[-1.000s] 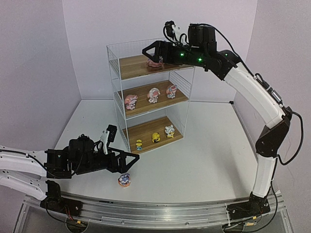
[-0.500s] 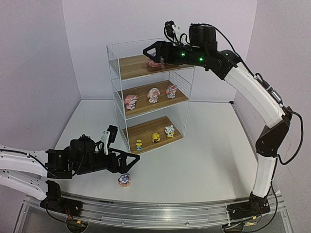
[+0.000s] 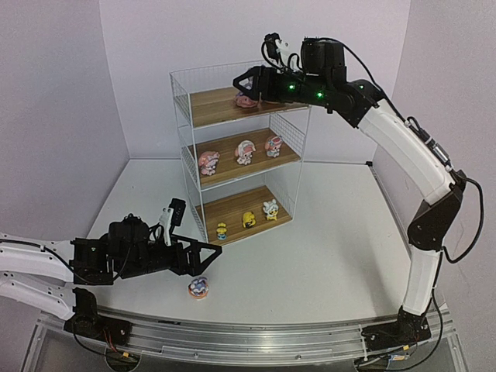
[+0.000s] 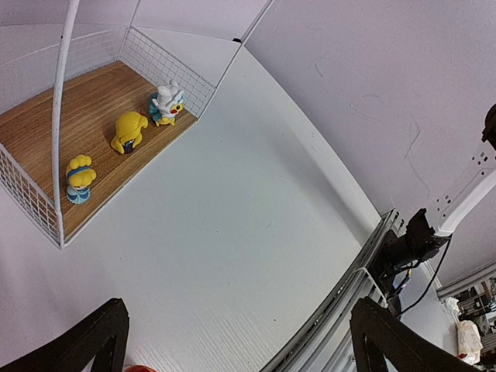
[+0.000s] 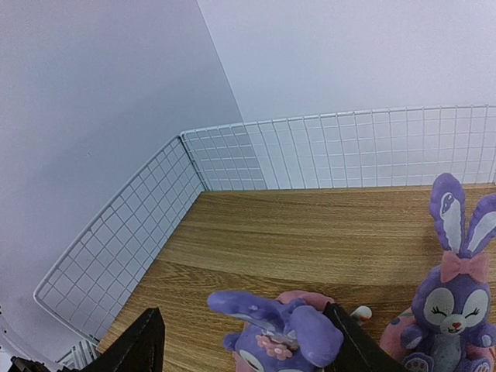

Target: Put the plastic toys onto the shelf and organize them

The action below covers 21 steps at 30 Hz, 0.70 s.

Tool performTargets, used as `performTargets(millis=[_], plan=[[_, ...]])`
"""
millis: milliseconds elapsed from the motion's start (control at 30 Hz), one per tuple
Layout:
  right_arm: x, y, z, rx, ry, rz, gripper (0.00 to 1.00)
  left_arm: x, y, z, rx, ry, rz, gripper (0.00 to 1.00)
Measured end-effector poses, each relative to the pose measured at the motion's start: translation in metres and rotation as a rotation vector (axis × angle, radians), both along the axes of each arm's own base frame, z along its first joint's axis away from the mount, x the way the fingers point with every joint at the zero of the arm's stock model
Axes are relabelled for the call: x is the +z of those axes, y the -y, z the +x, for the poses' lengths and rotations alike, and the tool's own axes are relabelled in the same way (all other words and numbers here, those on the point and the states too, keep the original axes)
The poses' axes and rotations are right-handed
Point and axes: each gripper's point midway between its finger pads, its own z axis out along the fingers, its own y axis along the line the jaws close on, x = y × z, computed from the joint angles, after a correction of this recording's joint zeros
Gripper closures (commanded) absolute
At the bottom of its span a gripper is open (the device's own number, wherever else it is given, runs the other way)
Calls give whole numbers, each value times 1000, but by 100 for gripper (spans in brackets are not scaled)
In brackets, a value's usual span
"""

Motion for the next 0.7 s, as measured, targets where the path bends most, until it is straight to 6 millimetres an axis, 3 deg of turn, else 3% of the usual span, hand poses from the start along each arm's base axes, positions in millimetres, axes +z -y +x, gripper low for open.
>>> performTargets(millis=[367, 700], plan=[[-4, 1, 6, -27, 6, -14, 46, 0, 0, 0, 0, 0, 0, 0], [-9, -3, 12, -34, 19, -21, 63, 2, 0, 0, 0, 2, -5, 0]])
